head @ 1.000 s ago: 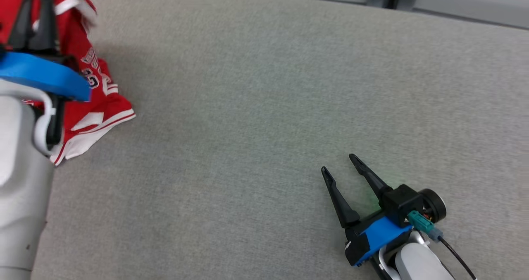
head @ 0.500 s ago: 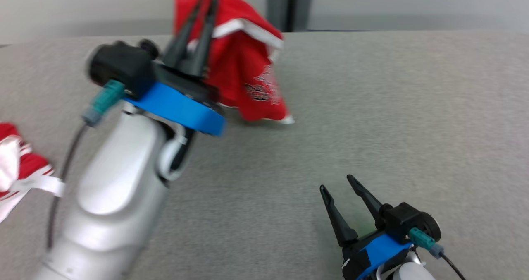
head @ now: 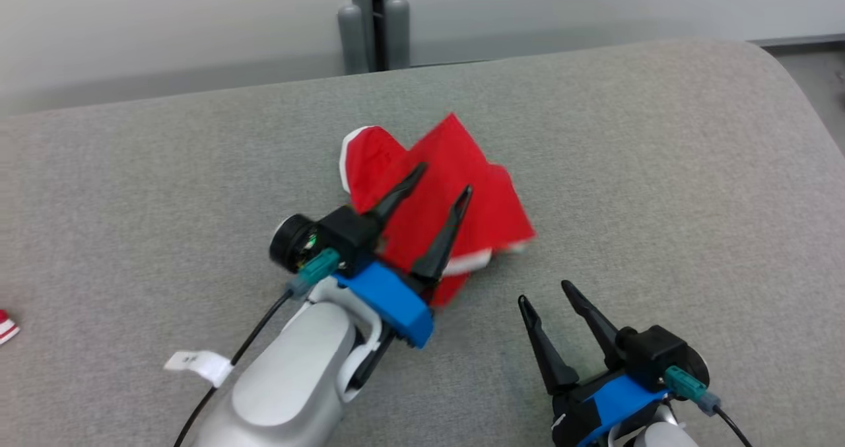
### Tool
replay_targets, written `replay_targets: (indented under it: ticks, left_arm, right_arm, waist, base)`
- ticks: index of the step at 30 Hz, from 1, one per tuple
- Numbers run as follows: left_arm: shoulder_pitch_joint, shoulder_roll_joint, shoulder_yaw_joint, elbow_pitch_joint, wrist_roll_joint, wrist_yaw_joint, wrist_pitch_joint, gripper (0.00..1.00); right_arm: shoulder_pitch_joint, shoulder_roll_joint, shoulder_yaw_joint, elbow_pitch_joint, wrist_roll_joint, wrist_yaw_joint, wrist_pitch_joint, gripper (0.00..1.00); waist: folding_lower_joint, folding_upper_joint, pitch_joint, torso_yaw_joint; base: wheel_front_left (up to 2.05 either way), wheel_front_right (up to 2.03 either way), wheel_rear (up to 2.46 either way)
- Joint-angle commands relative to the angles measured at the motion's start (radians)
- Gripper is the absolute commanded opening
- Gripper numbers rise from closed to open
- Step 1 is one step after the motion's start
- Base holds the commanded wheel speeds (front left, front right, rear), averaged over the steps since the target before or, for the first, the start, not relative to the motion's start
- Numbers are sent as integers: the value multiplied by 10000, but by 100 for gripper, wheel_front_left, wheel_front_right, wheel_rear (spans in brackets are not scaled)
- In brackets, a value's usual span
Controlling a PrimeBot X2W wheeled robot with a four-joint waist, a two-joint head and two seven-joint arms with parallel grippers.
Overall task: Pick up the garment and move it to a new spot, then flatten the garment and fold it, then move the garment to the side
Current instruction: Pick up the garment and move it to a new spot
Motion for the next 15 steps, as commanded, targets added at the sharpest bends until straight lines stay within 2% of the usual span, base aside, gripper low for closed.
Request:
replay_targets:
  ticks: [1, 8, 15]
  left_arm:
    - [209, 96, 302, 66, 133, -11, -30, 100]
    - [1622, 284, 2347, -173, 879, 183, -29, 100]
    - [3544, 326, 4168, -1041, 1640, 104, -30, 100]
  right_arm:
    - [103, 8, -86, -46, -66, 1, -6, 100]
    - [268, 4, -471, -18, -222, 1, -6, 100]
    - [615, 1, -1034, -87, -324, 1, -6, 100]
  waist:
    - [1, 0, -16, 119]
    - [1, 0, -477, 784]
    - [1, 0, -1155, 1283]
  base:
    - [0, 0, 0]
    - [0, 0, 0]
    - [0, 0, 0]
